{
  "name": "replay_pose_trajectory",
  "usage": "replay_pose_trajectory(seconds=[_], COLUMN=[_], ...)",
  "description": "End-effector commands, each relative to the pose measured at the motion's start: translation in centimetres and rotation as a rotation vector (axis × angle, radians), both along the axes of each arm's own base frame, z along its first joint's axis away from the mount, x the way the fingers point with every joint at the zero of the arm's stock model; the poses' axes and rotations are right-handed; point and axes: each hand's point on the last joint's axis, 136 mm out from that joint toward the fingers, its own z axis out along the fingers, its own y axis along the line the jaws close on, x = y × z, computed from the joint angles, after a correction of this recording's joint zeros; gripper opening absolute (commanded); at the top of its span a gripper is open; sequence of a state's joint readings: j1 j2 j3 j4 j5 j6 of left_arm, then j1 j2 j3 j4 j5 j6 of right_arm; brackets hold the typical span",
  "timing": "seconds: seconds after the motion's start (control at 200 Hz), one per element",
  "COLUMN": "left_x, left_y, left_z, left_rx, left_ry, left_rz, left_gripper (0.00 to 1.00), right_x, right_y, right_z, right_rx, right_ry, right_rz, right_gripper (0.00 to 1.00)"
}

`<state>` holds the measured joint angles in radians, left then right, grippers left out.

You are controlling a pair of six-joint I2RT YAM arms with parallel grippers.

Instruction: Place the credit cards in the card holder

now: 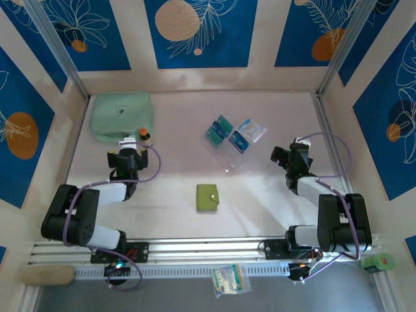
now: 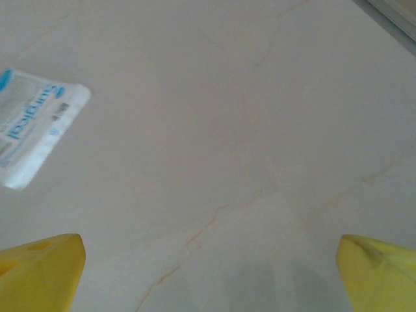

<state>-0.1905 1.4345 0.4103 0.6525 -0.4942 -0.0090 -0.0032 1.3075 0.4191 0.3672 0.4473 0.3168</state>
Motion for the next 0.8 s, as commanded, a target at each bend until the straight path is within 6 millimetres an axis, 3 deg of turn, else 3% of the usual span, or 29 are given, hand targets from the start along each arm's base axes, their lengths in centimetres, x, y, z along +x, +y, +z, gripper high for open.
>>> replay_pose_trajectory(seconds=[0.0,0.11,0.285,0.41,0.795], left_x=[1.4,1.6,1.7,2.0,2.3], left_y=[-0.4,-1.3,-2.1,-2.4,-2.4], left_z=[1.7,1.0,-0.3,-0.3,-0.7], left_rx=[0.003,-0.022,-0.070,-0.081,-0.120], left_ry=[-0.104,-0.111,-0.103,-0.109,-0.078], left_rz=[-0.050,-0.124,-0.210,-0.239,-0.260], left_gripper=[1.00,1.00,0.99,0.99,0.99], right_x=[2.4,2.9,3.4,4.3,4.5], right_y=[1.6,3.1,3.8,4.8,4.9], right_z=[3.9,4.2,2.3,1.7,1.6], right_rx=[-0.012,-0.031,-0.032,-0.026,-0.066], right_ry=[-0.214,-0.267,-0.319,-0.246,-0.221], right_rz=[0.119,0.226,0.269,0.331,0.312], right_gripper=[0.99,0.99,0.99,0.99,0.99])
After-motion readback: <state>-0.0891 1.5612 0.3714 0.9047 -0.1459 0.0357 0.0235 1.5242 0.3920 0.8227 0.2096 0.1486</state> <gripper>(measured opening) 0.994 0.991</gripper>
